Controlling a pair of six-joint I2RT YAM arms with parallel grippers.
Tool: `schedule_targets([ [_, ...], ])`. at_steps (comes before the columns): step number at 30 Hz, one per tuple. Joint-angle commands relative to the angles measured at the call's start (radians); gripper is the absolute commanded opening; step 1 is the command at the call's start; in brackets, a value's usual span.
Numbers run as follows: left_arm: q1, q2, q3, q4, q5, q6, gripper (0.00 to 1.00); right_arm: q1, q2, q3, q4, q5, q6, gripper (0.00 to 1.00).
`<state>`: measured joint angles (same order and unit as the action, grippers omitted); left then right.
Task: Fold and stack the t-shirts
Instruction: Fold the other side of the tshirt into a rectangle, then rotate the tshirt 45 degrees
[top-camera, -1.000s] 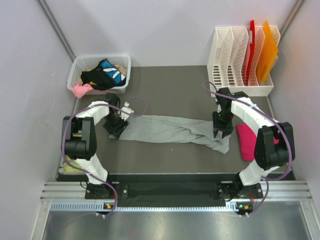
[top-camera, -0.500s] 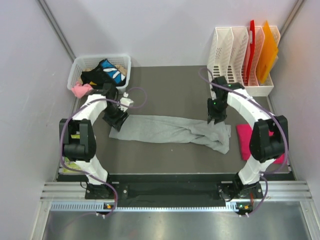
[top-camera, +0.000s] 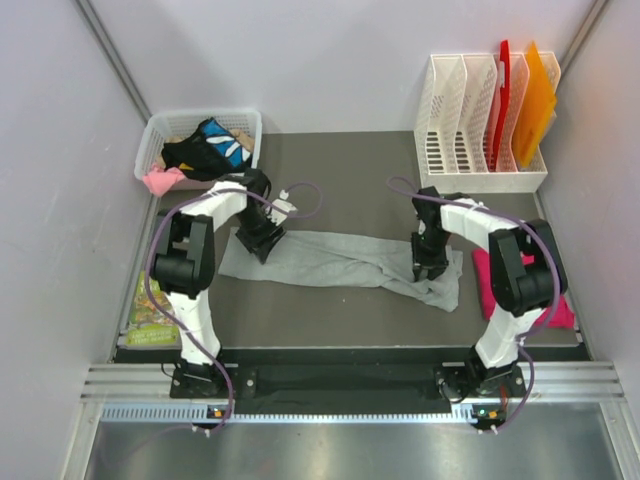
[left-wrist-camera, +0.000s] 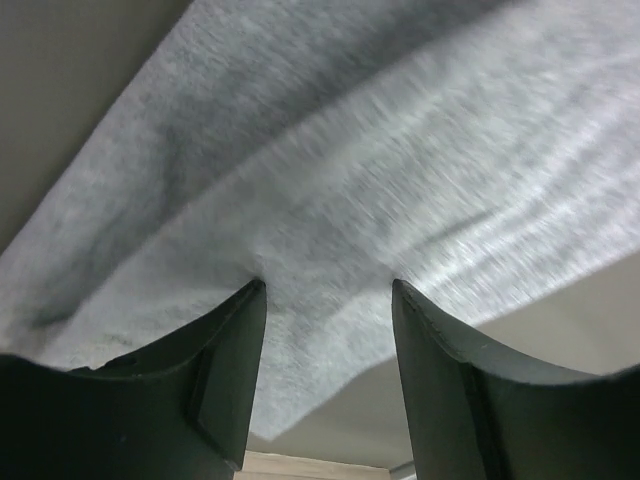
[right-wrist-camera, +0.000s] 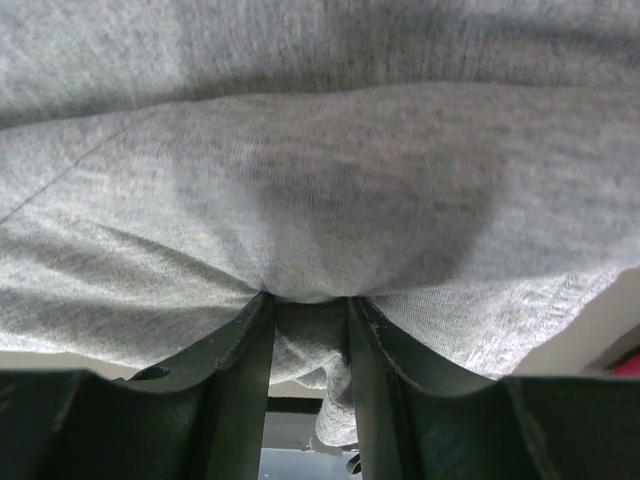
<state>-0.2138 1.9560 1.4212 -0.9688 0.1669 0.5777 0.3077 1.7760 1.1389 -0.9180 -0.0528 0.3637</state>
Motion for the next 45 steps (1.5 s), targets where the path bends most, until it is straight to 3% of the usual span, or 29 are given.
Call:
schedule_targets([
  [1, 0.017, 0.038, -0.004, 0.053, -0.049, 0.022, 0.58, 0.007, 0.045, 0.025, 0.076, 0.013, 0.015, 0.35],
  [8, 0.123, -0.012, -0.160, 0.071, -0.102, 0.089, 0.57, 0.008, 0.189, 0.192, 0.084, 0.012, -0.008, 0.35],
  [12, 0.131, -0.145, -0.273, 0.035, -0.110, 0.113, 0.57, 0.021, 0.278, 0.337, 0.064, -0.012, -0.011, 0.35],
  [21, 0.123, -0.296, -0.321, -0.109, -0.038, 0.108, 0.58, 0.036, 0.477, 0.616, 0.083, -0.071, -0.051, 0.34],
  [33, 0.054, -0.296, -0.347, -0.179, 0.025, 0.086, 0.58, 0.059, 0.672, 1.070, 0.182, -0.321, -0.124, 0.35],
  [37, 0.051, -0.278, -0.363, -0.180, 0.040, 0.091, 0.58, 0.059, 0.746, 1.144, 0.215, -0.390, -0.123, 0.36],
  [42, 0.042, -0.233, -0.361, -0.176, 0.066, 0.086, 0.58, 0.050, 0.783, 1.192, 0.269, -0.355, -0.140, 0.37],
  [45, 0.028, -0.209, -0.299, -0.191, 0.086, 0.071, 0.58, 0.033, 0.774, 1.229, 0.280, -0.248, -0.144, 0.38],
])
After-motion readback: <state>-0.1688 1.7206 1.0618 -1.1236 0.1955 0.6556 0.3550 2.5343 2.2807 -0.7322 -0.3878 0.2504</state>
